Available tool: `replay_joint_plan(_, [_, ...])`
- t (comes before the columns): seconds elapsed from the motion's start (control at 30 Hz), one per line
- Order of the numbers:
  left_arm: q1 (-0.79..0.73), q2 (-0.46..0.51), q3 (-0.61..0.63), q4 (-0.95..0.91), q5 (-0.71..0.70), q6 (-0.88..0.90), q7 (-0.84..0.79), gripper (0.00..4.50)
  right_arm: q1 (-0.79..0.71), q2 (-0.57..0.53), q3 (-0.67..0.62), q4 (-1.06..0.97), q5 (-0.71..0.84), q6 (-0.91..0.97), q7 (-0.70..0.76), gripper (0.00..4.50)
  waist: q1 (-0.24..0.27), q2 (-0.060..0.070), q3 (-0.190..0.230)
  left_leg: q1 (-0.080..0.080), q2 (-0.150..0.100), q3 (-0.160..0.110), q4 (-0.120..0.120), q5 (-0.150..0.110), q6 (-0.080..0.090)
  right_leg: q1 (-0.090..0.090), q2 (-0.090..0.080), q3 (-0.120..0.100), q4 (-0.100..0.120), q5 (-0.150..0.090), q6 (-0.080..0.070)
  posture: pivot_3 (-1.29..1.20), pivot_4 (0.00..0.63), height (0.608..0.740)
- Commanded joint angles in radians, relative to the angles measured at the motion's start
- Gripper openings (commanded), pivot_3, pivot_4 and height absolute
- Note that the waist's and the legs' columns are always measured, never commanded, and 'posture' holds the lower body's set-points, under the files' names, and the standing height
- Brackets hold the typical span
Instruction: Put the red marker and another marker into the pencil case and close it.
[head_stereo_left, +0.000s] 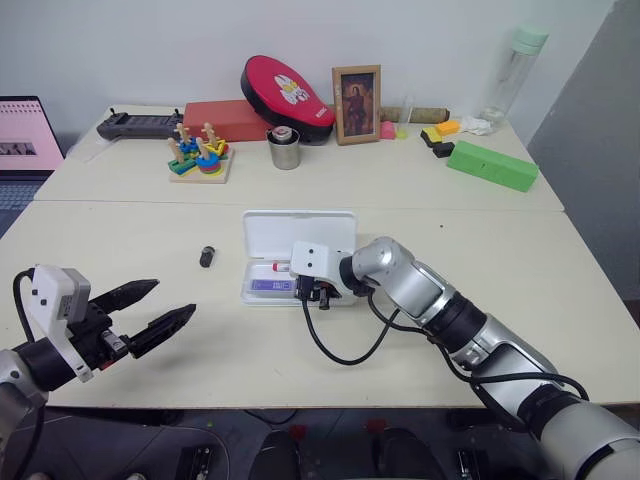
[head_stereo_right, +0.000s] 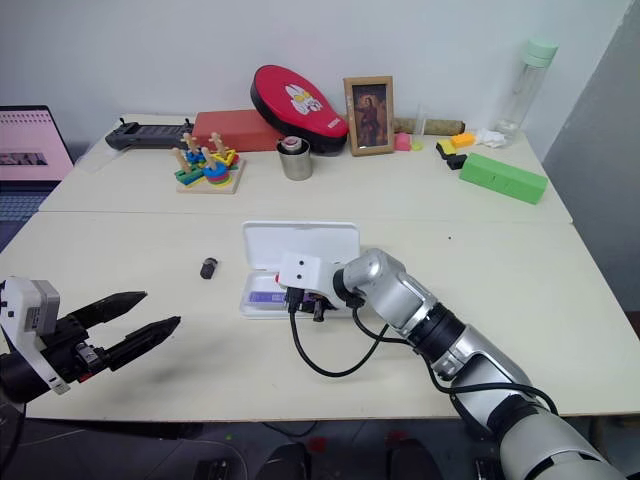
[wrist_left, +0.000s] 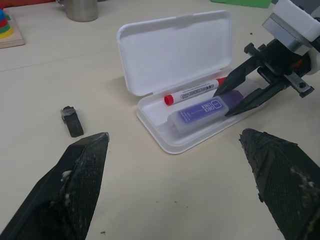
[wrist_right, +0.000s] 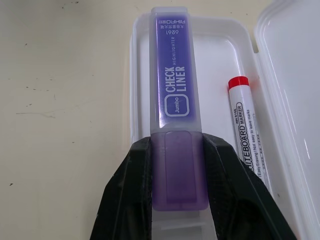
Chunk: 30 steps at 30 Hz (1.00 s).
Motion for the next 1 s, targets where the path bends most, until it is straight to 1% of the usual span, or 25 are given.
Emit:
replay_joint_plan(0.03, [-0.02, 0.006, -0.008, -0.028, -0.015, -0.014, 0.01, 4.5, -0.044, 0.011, -0.049, -0.013, 0.006, -0.021, 0.014, 2.06, 0.0, 0.0, 0.0, 0.0, 0.0, 0.0, 0.0, 0.0, 0.0, 0.0, 0.0, 0.0, 0.0, 0.0, 0.0, 0.0, 0.15, 0.74])
replay_joint_plan(0.2, [-0.044, 0.012, -0.031, -0.017, -0.012, -0.016, 0.013, 4.5, -0.065, 0.015, -0.081, 0.001, 0.006, -0.031, 0.01, 3.26, 0.0, 0.0, 0.0, 0.0, 0.0, 0.0, 0.0, 0.0, 0.0, 0.0, 0.0, 0.0, 0.0, 0.0, 0.0, 0.0, 0.15, 0.74])
replay_joint_plan(0.33, [-0.071, 0.011, -0.058, -0.005, -0.003, -0.019, 0.019, 4.5, -0.087, 0.02, -0.115, -0.004, 0.016, -0.033, 0.009, 4.38, 0.0, 0.0, 0.0, 0.0, 0.0, 0.0, 0.0, 0.0, 0.0, 0.0, 0.0, 0.0, 0.0, 0.0, 0.0, 0.0, 0.15, 0.74])
replay_joint_plan(0.37, [-0.084, 0.006, -0.069, 0.002, 0.004, -0.024, 0.025, 4.5, -0.09, 0.02, -0.126, -0.014, 0.024, -0.027, 0.014, 4.47, 0.0, 0.0, 0.0, 0.0, 0.0, 0.0, 0.0, 0.0, 0.0, 0.0, 0.0, 0.0, 0.0, 0.0, 0.0, 0.0, 0.15, 0.74])
replay_joint_plan(0.43, [-0.103, -0.002, -0.087, 0.014, 0.014, -0.03, 0.039, 4.5, -0.091, 0.021, -0.139, -0.035, 0.037, -0.018, 0.024, 4.47, 0.0, 0.0, 0.0, 0.0, 0.0, 0.0, 0.0, 0.0, 0.0, 0.0, 0.0, 0.0, 0.0, 0.0, 0.0, 0.0, 0.15, 0.74])
replay_joint_plan(0.5, [-0.156, -0.027, -0.13, 0.056, 0.067, -0.054, 0.104, 4.5, -0.075, 0.019, -0.176, -0.127, 0.109, 0.034, 0.073, 4.47, 0.002, 0.001, 0.0, 0.0, 0.0, 0.0, 0.0, 0.0, 0.0, 0.0, 0.0, 0.0, 0.0, 0.0, 0.0, 0.0, 0.15, 0.74])
replay_joint_plan(0.53, [-0.183, -0.038, -0.15, 0.081, 0.097, -0.065, 0.141, 4.5, -0.068, 0.016, -0.191, -0.17, 0.141, 0.058, 0.094, 4.47, 0.002, 0.001, 0.0, 0.0, 0.0, 0.0, 0.0, 0.0, 0.0, 0.0, 0.0, 0.0, 0.0, 0.0, 0.0, 0.0, 0.15, 0.74])
replay_joint_plan(0.63, [-0.297, -0.056, -0.237, 0.213, 0.264, -0.083, 0.317, 4.5, -0.05, -0.002, -0.23, -0.291, 0.213, 0.139, 0.118, 4.47, 0.007, 0.0, 0.0, 0.0, 0.0, -0.001, 0.0, 0.0, 0.0, 0.001, 0.0, -0.001, 0.001, 0.0, 0.0, 0.0, 0.15, 0.74])
replay_joint_plan(0.7, [-0.357, -0.079, -0.251, 0.271, 0.294, -0.063, 0.392, 4.5, -0.039, -0.02, -0.245, -0.347, 0.237, 0.175, 0.116, 4.47, 0.006, -0.001, -0.001, 0.0, 0.0, -0.001, 0.0, 0.0, 0.0, 0.002, 0.0, -0.001, 0.001, 0.0, 0.0, 0.0, 0.15, 0.74])
replay_joint_plan(0.87, [-0.456, -0.1, -0.295, 0.39, 0.338, -0.055, 0.441, 4.5, -0.023, -0.033, -0.275, -0.399, 0.264, 0.243, 0.06, 4.47, 0.003, -0.002, -0.001, -0.001, 0.0, -0.001, 0.001, 0.0, 0.0, 0.001, 0.0, -0.001, 0.002, 0.001, 0.001, 0.0, 0.15, 0.74])
replay_joint_plan(1.0, [-0.556, -0.109, -0.371, 0.497, 0.378, -0.062, 0.436, 4.5, -0.01, -0.03, -0.283, -0.397, 0.257, 0.281, -0.01, 4.47, 0.003, -0.002, -0.001, -0.001, 0.0, -0.001, 0.0, 0.0, 0.0, 0.001, 0.0, -0.001, 0.003, 0.001, 0.001, 0.0, 0.15, 0.74])
